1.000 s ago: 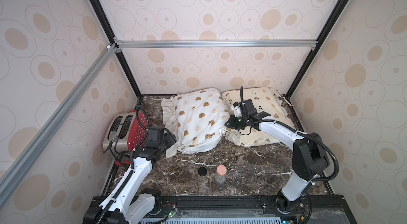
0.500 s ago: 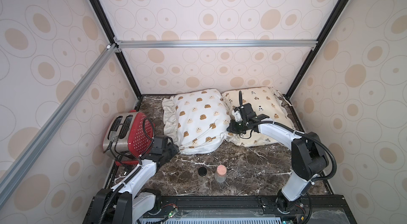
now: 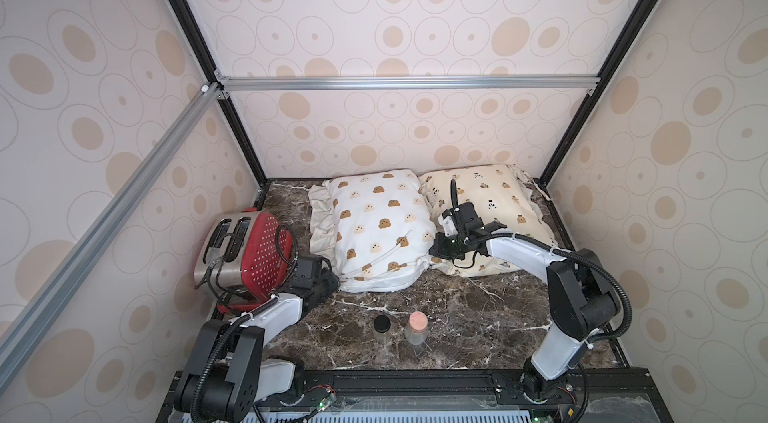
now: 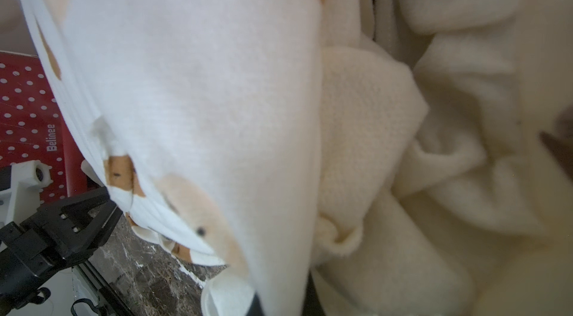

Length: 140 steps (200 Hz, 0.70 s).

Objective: Zip up pillowcases
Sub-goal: Pick up the pillowcase from the center of the board.

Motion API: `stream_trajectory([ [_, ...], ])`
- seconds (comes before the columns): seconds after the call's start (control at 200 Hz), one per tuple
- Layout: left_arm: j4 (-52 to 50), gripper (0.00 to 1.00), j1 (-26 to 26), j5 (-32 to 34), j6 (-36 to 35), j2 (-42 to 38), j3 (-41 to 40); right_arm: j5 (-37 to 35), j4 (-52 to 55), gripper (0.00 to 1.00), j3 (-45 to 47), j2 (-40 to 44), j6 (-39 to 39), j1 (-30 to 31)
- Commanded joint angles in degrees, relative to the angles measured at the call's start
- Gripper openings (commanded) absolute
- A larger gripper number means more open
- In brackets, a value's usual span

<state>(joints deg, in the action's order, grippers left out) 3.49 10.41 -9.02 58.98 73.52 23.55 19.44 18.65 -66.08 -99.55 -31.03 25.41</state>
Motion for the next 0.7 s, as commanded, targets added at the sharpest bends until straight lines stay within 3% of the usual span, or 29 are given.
stream_trajectory([
  [0.0,1.97,0.31,0.37,0.32,0.18,1.9,2.08,0.47,-0.53,0.03,0.52,-0.98,-0.65,-0.25],
  [0.531,2.63,0.0,0.33,-0.97,-1.62,3.34,4.33,1.18,-1.17,0.05,1.08,-0.82,-1.65,-1.36],
  [0.611,2.72,0.0,0.35,-2.77,-3.1,2.75,5.0,0.78,0.4,0.1,0.57,-0.28,-1.27,-1.36],
  [0.696,0.84,0.0,0.32,-3.57,-4.69,0.85,5.93,0.8,1.43,0.23,0.3,1.33,-1.14,-1.29],
])
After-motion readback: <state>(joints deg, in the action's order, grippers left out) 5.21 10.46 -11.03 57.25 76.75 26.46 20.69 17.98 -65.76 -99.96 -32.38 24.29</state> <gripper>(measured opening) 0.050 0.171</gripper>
